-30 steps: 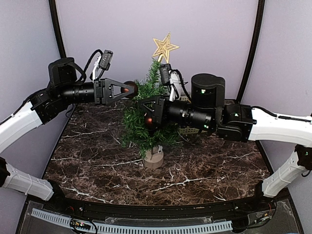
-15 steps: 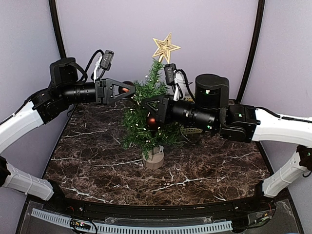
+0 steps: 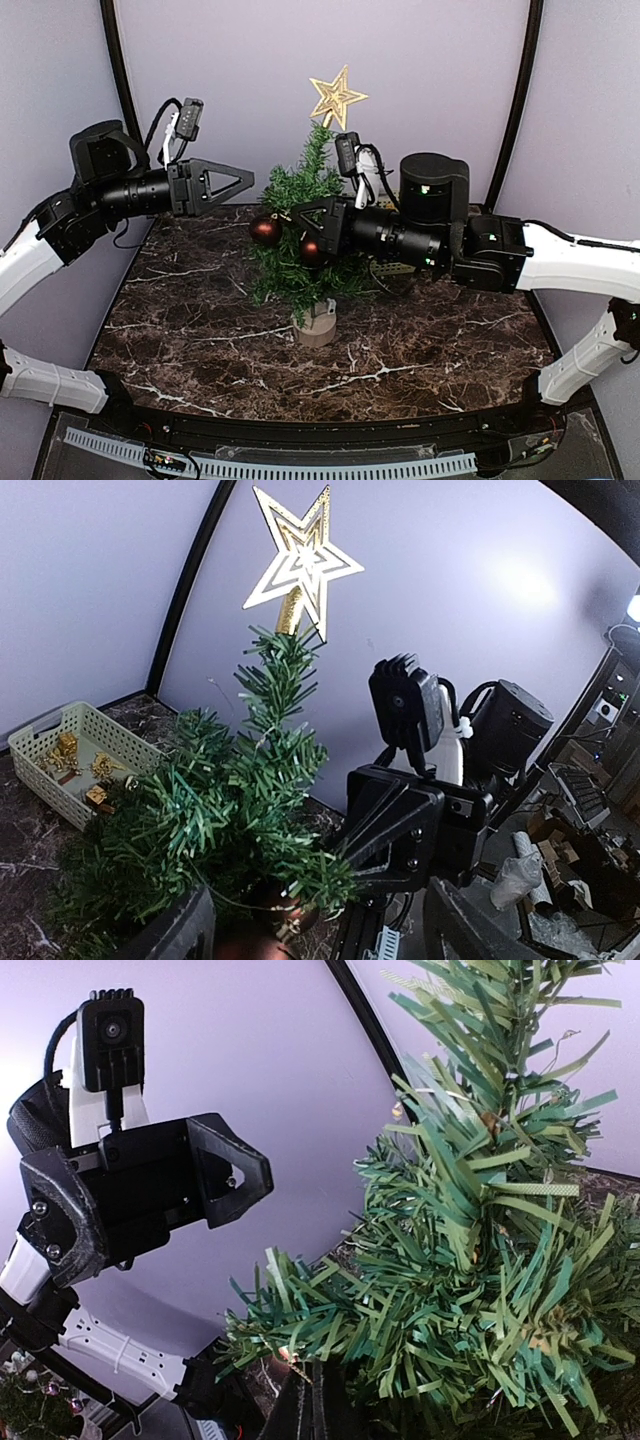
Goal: Decorate the small christmas tree
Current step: Hang the ornament ball on the branch.
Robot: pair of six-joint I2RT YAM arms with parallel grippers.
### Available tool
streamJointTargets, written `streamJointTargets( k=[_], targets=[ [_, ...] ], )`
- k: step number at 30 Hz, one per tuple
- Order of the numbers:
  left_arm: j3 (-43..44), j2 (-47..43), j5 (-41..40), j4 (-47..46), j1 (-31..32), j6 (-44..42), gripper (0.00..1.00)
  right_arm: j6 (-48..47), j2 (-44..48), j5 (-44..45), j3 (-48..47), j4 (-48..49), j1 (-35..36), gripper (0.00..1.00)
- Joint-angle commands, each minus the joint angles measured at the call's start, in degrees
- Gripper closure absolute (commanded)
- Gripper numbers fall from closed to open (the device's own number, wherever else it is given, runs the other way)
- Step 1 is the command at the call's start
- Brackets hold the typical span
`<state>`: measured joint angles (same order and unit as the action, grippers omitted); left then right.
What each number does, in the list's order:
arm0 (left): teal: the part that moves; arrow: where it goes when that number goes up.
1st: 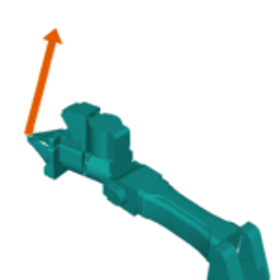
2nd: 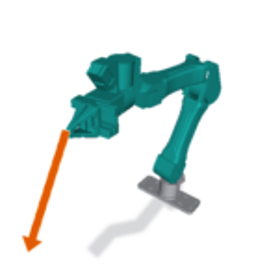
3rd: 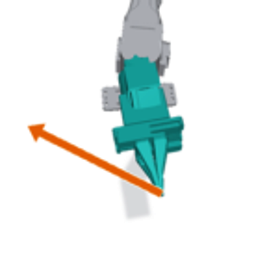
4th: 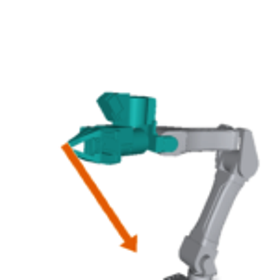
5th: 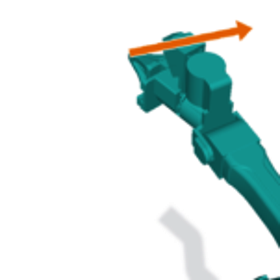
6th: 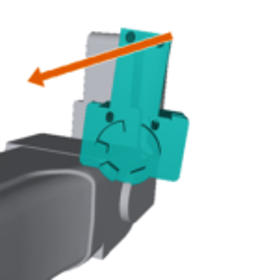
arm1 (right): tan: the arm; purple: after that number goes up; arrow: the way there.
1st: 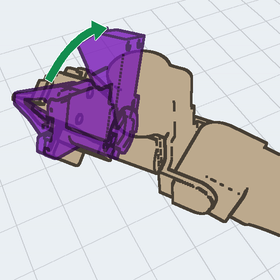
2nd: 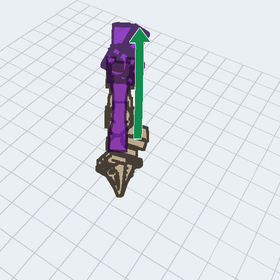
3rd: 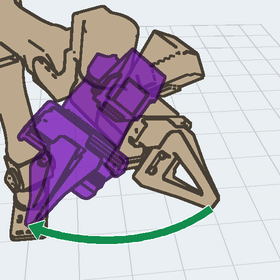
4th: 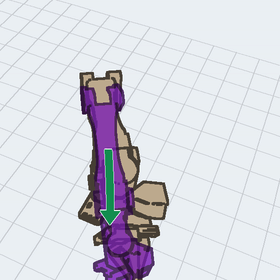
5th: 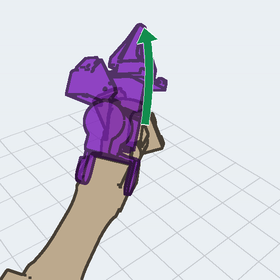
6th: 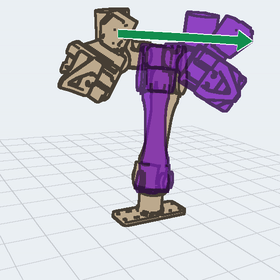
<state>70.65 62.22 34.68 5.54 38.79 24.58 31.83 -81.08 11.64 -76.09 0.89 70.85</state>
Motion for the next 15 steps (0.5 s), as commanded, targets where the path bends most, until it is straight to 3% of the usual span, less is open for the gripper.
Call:
streamJointTargets(
  k=[1, 15],
  targets=[
    [-2.7, -3.0, -2.4, 1.1, -0.3, -0.4, 0.25, -1.1, 1.9, -0.5, 0.2, 2.0, 0.4, 0.96],
    [-9.7, -9.4, -7.1, 0.9, -0.3, 2.4, 0.22, -4.5, 4.5, -8.4, 3.0, 7.2, 0.5, 0.69]
  ],
)
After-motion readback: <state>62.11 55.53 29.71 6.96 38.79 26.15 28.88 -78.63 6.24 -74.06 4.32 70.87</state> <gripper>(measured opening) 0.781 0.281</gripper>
